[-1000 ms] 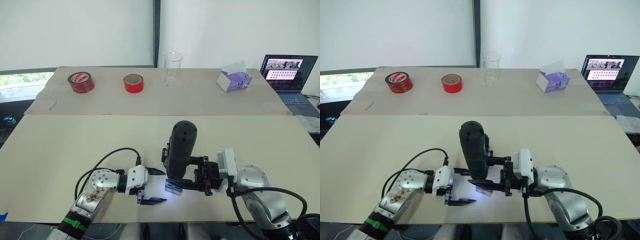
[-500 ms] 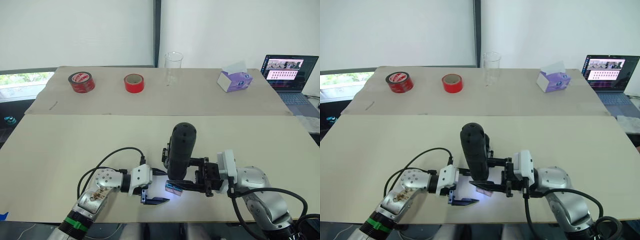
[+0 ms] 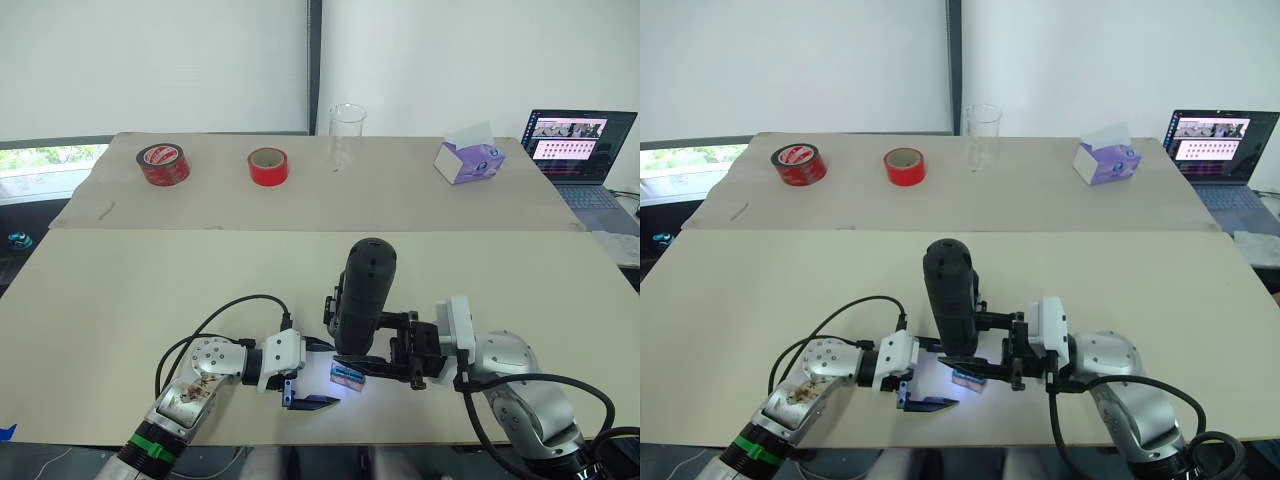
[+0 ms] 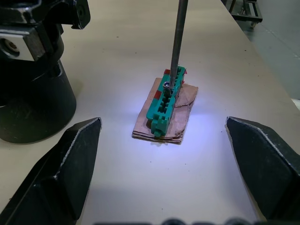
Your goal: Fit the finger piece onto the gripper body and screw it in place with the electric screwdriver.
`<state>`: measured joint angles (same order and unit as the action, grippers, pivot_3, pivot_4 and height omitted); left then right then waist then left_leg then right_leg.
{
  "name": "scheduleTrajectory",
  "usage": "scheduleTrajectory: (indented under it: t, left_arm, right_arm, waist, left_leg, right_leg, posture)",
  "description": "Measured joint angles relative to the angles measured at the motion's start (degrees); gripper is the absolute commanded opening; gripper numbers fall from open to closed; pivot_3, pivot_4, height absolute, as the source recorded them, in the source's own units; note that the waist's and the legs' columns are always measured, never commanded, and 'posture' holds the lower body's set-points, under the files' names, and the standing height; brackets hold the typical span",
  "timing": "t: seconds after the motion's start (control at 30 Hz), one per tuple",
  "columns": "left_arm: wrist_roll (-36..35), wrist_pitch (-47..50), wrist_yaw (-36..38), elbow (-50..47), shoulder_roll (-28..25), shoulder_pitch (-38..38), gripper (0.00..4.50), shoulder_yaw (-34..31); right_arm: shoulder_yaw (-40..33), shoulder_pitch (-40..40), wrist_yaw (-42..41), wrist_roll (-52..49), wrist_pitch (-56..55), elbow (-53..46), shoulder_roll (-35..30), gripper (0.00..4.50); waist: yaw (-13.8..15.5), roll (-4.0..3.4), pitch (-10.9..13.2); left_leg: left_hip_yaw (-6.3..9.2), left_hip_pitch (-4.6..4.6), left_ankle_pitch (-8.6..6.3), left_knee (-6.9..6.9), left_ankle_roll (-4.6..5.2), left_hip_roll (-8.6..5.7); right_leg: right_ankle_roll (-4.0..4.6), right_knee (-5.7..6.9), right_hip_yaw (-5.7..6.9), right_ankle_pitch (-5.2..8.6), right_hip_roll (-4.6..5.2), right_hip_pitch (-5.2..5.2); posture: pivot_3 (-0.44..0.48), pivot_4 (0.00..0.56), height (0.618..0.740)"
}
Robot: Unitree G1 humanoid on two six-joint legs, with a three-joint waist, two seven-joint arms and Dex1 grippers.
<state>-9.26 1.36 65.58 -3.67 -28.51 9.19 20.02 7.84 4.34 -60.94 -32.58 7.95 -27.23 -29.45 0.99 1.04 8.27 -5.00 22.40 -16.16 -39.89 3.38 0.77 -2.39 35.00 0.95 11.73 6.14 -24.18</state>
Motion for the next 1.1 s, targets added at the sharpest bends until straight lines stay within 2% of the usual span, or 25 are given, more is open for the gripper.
scheduleTrajectory:
  t: [1.1]
  left_arm:
    - [0.0, 0.9, -0.9, -0.6, 0.1, -0.1, 4.48, 0.1]
  right_arm:
    - [0.0, 1.1, -0.1, -1.9, 2.3, 0.2, -1.1, 1.92]
  waist:
    - [0.0, 0.00, 0.0]
  left_leg:
    - [0.00, 0.00, 0.00, 0.00, 0.00, 0.00]
  right_leg:
    - [-0.01, 0.00, -0.01, 0.00, 0.00, 0.00]
  posture:
    - [0.000, 0.150, 0.740]
